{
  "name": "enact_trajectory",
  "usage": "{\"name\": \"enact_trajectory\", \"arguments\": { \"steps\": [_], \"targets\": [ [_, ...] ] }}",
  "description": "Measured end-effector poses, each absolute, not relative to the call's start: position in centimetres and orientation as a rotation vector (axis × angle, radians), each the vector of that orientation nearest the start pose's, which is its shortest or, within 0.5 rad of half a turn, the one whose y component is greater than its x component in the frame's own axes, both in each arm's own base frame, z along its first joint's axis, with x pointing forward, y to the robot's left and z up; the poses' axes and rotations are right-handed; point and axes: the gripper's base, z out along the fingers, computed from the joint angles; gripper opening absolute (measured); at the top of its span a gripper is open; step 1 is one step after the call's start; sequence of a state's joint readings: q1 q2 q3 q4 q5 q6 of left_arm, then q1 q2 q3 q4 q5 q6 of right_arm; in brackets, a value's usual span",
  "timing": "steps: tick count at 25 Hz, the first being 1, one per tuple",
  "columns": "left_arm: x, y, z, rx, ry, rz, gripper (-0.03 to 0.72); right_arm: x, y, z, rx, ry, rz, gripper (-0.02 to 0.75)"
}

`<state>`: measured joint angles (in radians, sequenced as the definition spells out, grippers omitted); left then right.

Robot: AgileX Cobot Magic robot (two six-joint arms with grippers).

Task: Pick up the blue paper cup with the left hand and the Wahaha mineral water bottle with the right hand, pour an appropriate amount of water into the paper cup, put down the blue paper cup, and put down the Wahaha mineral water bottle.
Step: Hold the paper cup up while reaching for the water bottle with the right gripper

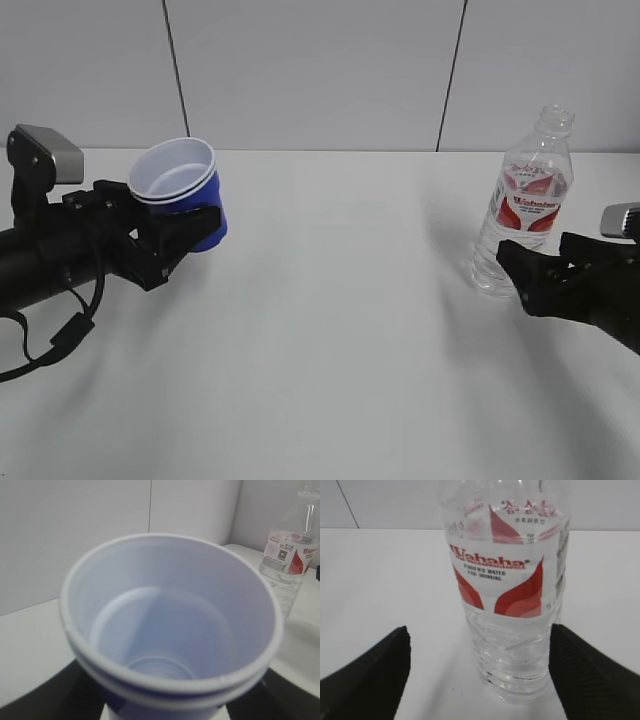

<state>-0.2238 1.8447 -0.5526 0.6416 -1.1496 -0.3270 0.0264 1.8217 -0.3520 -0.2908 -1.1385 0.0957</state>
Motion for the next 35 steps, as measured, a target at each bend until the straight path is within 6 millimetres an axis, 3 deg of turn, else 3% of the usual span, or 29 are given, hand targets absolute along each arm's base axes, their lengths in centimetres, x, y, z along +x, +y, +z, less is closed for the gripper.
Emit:
{"name": "enact_trajectory", "arguments": {
  "steps": [9,14,22,35],
  "targets": [
    [28.1,-11.5,14.7,0.587,1.635,-0.679,0.498,26.4,1.6,12.3,-0.16,1.806,0.057,0.674],
    [28.1,-11.4,14.7,0.585,1.635,-0.678,0.498,26.2,2.8,12.2,-0.317,1.792,0.129,0.661],
    [28.1,-11.4,14.7,0.584,1.635,-0.678,0.498,25.5,4.5,12.1,-0.543,1.755,0.244,0.552],
    [28.1,-11.4,14.7,0.581,1.635,-0.677,0.498,25.5,4.3,12.1,-0.518,1.76,0.238,0.545]
  ]
}}
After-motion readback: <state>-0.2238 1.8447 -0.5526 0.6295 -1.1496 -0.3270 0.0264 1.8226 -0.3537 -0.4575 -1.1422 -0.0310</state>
